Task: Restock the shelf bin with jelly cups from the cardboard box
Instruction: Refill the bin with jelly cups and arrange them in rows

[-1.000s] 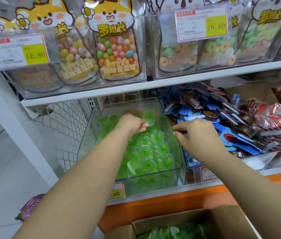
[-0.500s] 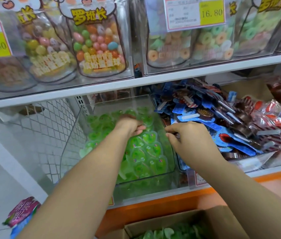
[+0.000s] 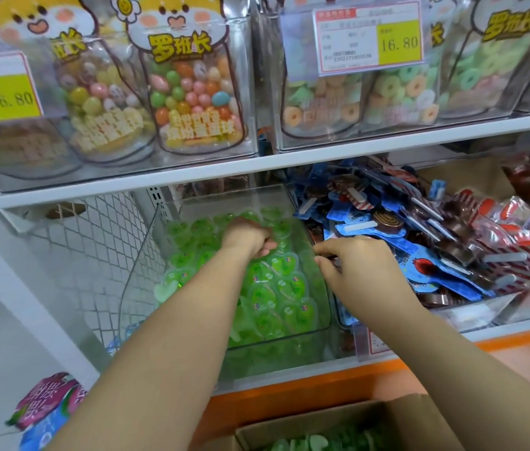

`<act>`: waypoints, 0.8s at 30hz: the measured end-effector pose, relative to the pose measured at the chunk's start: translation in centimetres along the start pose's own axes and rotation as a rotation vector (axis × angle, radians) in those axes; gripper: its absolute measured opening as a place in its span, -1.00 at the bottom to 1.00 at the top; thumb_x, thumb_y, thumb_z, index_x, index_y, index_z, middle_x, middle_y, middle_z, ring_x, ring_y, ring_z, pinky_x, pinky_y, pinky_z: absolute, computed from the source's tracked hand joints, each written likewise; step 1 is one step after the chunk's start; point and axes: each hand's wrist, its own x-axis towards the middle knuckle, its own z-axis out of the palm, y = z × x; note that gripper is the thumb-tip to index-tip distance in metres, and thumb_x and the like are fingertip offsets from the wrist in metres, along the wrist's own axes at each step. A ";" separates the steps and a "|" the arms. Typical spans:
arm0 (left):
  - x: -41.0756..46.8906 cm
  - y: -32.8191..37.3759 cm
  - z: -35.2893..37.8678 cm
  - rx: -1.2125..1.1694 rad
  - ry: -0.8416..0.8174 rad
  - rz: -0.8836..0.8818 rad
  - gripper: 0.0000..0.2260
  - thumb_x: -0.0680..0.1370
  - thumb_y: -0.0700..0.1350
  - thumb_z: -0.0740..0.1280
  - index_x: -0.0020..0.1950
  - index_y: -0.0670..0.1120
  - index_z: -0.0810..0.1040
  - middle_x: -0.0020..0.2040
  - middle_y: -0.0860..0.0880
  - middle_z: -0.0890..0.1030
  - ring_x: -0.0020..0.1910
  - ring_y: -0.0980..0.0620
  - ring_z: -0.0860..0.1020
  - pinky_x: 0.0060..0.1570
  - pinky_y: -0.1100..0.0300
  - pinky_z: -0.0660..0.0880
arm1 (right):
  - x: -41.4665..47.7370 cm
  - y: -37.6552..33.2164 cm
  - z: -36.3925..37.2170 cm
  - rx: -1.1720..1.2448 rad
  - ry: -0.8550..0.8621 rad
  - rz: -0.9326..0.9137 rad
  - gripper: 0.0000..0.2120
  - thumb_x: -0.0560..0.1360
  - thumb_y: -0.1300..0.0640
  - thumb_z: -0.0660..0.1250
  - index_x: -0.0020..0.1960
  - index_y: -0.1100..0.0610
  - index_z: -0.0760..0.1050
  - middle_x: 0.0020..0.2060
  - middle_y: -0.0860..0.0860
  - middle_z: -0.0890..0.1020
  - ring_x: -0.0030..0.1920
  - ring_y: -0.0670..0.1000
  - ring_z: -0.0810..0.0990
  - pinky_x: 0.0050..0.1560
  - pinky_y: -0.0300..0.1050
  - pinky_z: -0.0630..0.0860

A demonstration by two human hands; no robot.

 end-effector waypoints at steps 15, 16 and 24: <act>-10.9 -4.3 -9.4 0.765 -0.050 0.568 -0.81 0.54 -0.13 0.34 0.13 -0.04 0.62 0.06 0.01 0.66 0.05 0.08 0.58 0.13 0.23 0.45 | -1.8 -6.0 2.3 0.027 -0.305 -0.195 -0.59 0.47 -0.06 0.36 0.30 -0.03 0.47 0.23 -0.08 0.56 0.22 -0.03 0.51 0.18 -0.16 0.43; -11.2 -4.6 -9.4 0.806 -0.074 0.569 -0.80 0.54 -0.11 0.35 0.14 -0.02 0.62 0.09 0.03 0.65 0.09 0.09 0.58 0.17 0.21 0.44 | -1.9 -6.2 2.7 0.027 -0.323 -0.181 -0.54 0.47 -0.05 0.37 0.35 -0.03 0.42 0.28 -0.06 0.51 0.25 -0.02 0.49 0.21 -0.15 0.42; -12.2 -5.7 -9.1 0.773 -0.074 0.544 -0.79 0.55 -0.08 0.33 0.16 -0.01 0.63 0.12 0.04 0.64 0.11 0.11 0.57 0.18 0.21 0.46 | -1.9 -6.1 3.9 0.093 -0.298 -0.113 -0.64 0.47 0.10 0.39 0.25 0.08 0.49 0.09 0.00 0.61 -0.02 -0.01 0.57 0.03 -0.20 0.42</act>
